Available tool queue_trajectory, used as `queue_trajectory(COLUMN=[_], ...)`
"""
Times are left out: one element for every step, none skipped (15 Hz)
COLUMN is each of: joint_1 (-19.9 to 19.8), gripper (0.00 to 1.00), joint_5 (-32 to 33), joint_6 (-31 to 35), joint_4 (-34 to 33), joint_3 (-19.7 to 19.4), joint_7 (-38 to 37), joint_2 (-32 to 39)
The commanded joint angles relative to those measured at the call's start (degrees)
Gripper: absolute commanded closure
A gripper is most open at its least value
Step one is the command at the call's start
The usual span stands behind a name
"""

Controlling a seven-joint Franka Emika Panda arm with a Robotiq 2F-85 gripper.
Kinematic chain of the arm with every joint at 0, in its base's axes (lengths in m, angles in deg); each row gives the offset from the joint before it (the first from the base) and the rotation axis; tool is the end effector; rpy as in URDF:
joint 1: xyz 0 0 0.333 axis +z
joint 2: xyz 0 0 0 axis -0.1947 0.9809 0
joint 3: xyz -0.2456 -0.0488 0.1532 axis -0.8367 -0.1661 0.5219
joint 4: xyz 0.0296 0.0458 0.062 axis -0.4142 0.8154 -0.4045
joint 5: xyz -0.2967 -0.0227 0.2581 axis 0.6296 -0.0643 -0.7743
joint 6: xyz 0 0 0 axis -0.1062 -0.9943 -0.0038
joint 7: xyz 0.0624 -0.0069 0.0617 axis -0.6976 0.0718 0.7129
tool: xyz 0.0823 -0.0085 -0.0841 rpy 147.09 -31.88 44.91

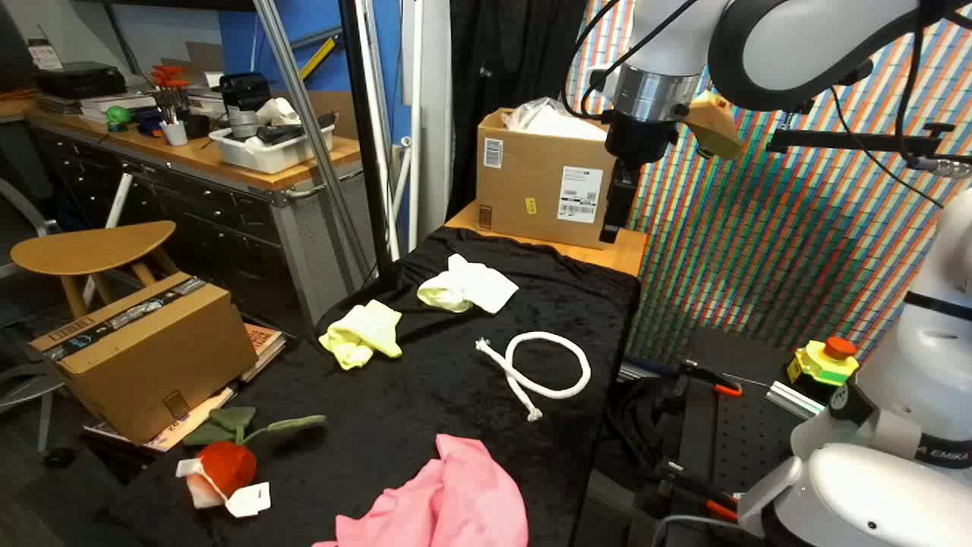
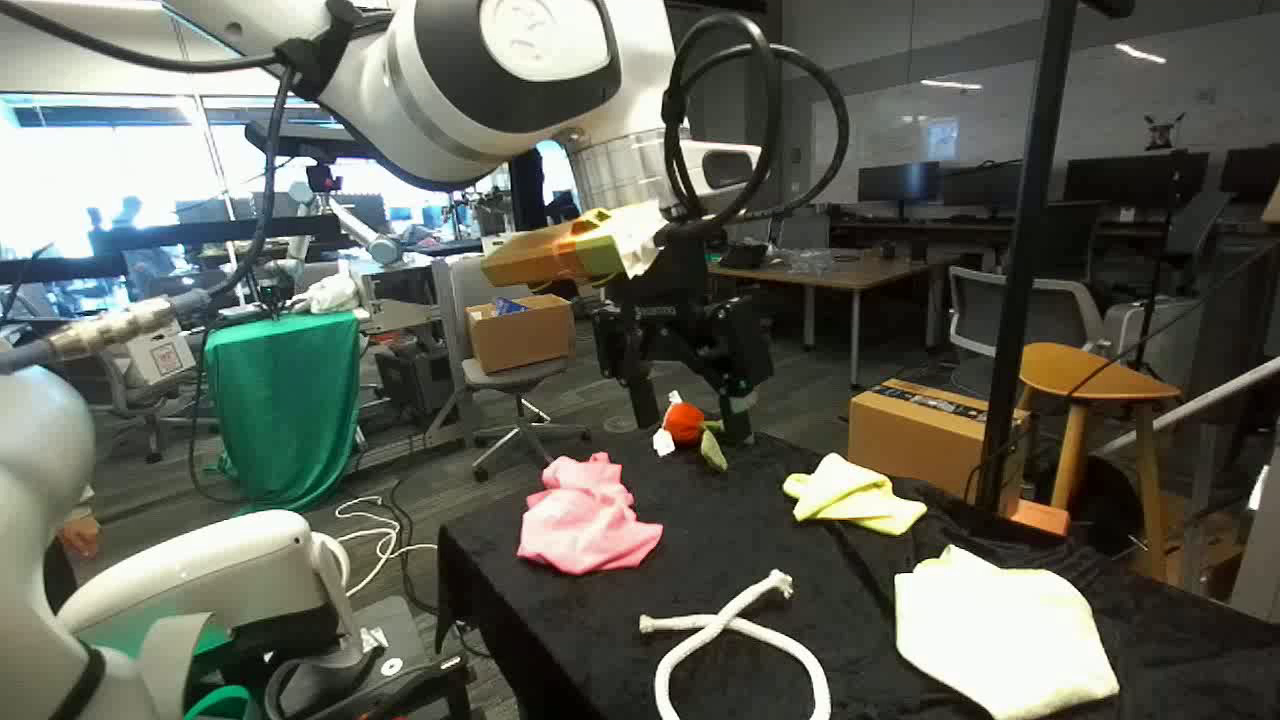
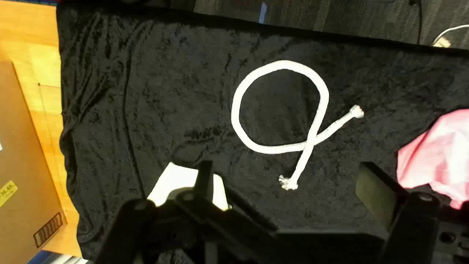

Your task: Put all the items on the table in one place

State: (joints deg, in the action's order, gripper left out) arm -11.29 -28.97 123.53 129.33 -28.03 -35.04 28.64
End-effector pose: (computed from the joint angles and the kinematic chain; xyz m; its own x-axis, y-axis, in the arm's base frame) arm 0.3953 -0.0058 0.3843 0.9692 0.2327 0.0809 0.2160 -0.9606 0.1749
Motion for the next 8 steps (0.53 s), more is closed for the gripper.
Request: queue_trajectory(joint_1=[0.1,0.1,0.1,0.1,0.2,0.2,0.4,0.4], gripper=[0.0,0.0,0.0,0.0,0.0,0.0,0.0,0.0], joint_5=[0.0,0.0,0.0,0.1,0.2,0.5,0.5,0.9], joint_6=[-0.1,-0.1,-0.1,0.1,0.2,0.2,-0.4,-0.7], joint_4=[-0.2,-0.4,-0.4,-0.9,-1.2,-2.1,-3.0,-4.1], joint_3=[0.0,0.0,0.0,0.5,0.8,1.4,1.8,2.6], joint_7=[0.0,0.0,0.0,-0.8,-1.1,-2.0,-2.1,-2.8], joint_2=[0.0,0.0,-0.1,0.7,1.2,2.2,3.1,4.3])
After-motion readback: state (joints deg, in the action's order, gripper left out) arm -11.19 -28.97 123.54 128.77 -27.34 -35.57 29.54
